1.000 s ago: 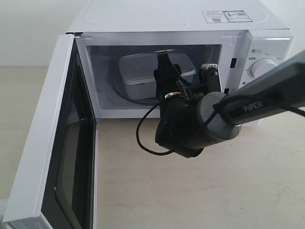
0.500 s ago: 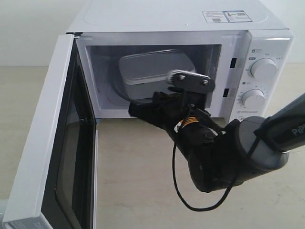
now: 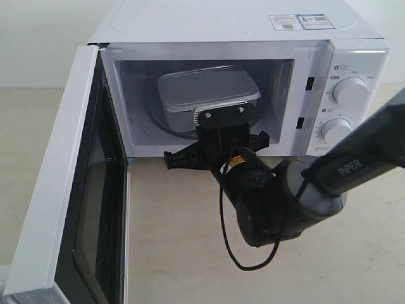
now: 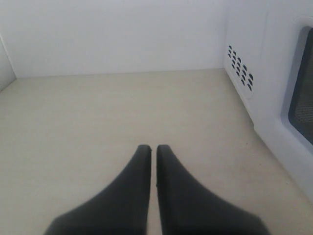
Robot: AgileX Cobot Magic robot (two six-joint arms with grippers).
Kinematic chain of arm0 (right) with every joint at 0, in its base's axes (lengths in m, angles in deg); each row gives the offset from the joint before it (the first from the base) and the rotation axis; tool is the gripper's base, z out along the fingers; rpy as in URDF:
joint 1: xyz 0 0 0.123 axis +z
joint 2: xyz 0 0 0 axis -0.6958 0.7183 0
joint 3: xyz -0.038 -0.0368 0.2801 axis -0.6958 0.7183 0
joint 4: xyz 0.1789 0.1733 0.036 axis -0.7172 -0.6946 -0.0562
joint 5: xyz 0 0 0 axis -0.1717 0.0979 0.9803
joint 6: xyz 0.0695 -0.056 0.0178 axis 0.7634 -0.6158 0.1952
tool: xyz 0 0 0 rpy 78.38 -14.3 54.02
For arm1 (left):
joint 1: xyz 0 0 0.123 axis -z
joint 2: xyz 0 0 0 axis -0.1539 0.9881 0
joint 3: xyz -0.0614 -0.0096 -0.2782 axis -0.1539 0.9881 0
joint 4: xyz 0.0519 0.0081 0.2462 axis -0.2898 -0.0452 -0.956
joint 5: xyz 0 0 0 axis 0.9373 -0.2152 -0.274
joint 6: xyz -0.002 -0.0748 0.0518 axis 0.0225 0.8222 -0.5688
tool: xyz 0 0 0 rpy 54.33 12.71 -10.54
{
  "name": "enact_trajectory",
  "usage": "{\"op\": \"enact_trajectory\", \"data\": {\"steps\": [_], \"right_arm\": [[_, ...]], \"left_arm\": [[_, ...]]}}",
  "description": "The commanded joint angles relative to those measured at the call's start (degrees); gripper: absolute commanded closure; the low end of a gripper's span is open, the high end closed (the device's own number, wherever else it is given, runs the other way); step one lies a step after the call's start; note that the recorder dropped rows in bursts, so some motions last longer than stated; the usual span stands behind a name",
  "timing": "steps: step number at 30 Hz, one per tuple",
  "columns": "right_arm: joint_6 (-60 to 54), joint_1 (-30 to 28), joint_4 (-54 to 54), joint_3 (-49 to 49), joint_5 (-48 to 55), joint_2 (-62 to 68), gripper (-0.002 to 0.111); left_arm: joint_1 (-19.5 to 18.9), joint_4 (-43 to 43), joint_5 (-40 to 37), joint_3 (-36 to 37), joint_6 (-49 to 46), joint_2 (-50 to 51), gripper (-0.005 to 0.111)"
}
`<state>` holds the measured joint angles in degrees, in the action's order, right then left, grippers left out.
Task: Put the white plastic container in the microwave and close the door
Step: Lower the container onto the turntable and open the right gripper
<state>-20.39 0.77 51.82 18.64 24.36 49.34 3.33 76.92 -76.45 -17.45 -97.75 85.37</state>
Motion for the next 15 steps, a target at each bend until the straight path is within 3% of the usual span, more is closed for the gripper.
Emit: {"op": "enact_trajectory", "data": {"steps": [1,15], "right_arm": [[1.06,-1.02,0.32,-4.12,0.44,2.7,0.108],[-1.03,-3.95,-1.46,-20.54,8.78,9.99,0.108]], "left_arm": [[0.02,0.53,-0.03,0.2,0.57,-0.18,0.102],[0.02,0.53,-0.03,0.2,0.57,-0.18,0.102]]}}
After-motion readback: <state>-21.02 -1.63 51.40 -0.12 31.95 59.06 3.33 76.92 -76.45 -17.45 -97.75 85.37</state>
